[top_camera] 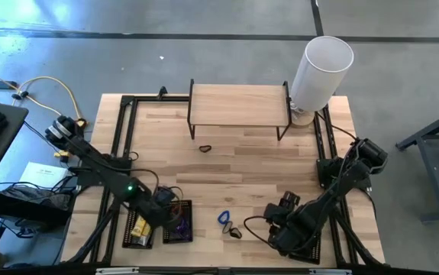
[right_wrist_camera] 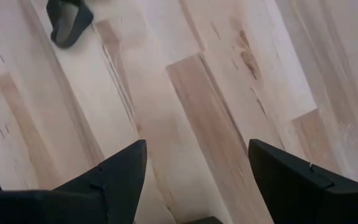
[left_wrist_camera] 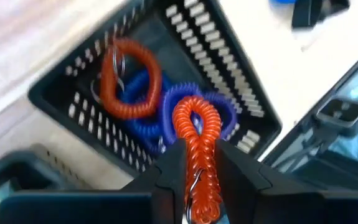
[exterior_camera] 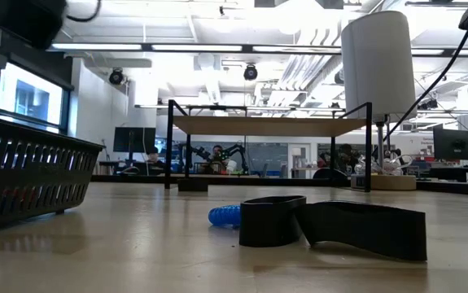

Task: Pick & Place Office Desk Supplies
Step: Put the orange spring key chain into the middle black basket

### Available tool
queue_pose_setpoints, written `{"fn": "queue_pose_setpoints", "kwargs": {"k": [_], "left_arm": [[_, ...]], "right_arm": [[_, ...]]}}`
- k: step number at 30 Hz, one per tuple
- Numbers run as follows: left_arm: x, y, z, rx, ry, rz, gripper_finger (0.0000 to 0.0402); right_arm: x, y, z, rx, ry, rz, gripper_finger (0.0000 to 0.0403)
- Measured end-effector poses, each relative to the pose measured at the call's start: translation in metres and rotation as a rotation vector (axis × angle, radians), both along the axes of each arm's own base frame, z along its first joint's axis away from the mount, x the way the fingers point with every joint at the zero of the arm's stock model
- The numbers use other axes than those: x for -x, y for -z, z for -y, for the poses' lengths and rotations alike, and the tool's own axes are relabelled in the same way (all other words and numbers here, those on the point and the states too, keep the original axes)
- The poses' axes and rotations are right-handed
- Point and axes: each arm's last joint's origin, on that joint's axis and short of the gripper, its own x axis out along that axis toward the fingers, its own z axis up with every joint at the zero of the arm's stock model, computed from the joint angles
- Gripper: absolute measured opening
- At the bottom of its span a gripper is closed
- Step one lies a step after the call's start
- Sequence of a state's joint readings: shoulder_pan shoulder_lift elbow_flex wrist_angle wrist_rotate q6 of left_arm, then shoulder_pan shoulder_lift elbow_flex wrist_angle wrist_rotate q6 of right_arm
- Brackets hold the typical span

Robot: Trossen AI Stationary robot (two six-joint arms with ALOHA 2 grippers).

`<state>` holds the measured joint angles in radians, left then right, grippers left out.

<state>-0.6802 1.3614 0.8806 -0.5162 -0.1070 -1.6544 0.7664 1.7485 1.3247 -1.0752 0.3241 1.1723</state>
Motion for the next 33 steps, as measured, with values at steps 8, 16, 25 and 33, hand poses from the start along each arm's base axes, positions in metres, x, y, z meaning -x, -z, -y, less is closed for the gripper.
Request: {"fn": "queue_pose_setpoints", "kwargs": {"k": [8, 16, 25, 33], "left_arm": [[-0.007, 0.0, -0.008, -0.01, -0.097, 0.019, 0.0077], [-0.005, 0.0, -0.005, 0.004, -0.129, 0.016, 0.0078], [-0.001, 0.0, -0.002, 0.013, -0.195, 0.019, 0.009], [0.001, 0.002, -0.004, 0.012, -0.239, -0.019, 0.0148]], "right_arm": [[0.01, 0.0, -0.007, 0.017, -0.056, -0.022, 0.027], [0.02, 0.007, -0.014, 0.032, -0.098, -0.021, 0.027], [0.028, 0.011, -0.023, 0.016, -0.129, -0.002, 0.027], [0.027, 0.011, -0.026, -0.013, -0.087, 0.031, 0.027]]}}
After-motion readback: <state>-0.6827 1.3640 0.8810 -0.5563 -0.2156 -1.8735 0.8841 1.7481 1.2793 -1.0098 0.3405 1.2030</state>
